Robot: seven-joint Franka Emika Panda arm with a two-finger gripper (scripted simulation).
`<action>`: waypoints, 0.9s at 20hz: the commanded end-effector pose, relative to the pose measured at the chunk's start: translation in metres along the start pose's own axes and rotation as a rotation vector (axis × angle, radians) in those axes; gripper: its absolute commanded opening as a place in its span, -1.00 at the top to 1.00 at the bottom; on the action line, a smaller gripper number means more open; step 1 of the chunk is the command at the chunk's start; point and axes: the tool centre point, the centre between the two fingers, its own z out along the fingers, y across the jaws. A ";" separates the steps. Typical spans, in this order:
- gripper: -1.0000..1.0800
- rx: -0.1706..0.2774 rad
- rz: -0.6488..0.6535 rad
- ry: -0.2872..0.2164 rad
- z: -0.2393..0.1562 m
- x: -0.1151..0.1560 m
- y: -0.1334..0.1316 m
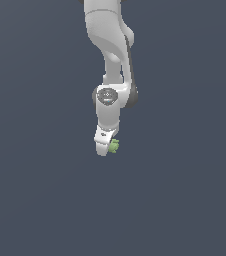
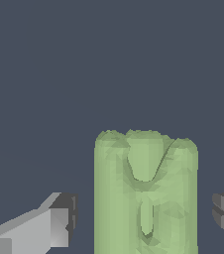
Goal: Pick up the object and move it to a goal position.
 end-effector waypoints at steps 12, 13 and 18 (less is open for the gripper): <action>1.00 -0.001 -0.001 0.000 0.013 0.000 0.001; 1.00 -0.001 -0.001 0.000 0.013 0.000 0.001; 1.00 -0.002 -0.001 0.000 0.011 -0.001 0.002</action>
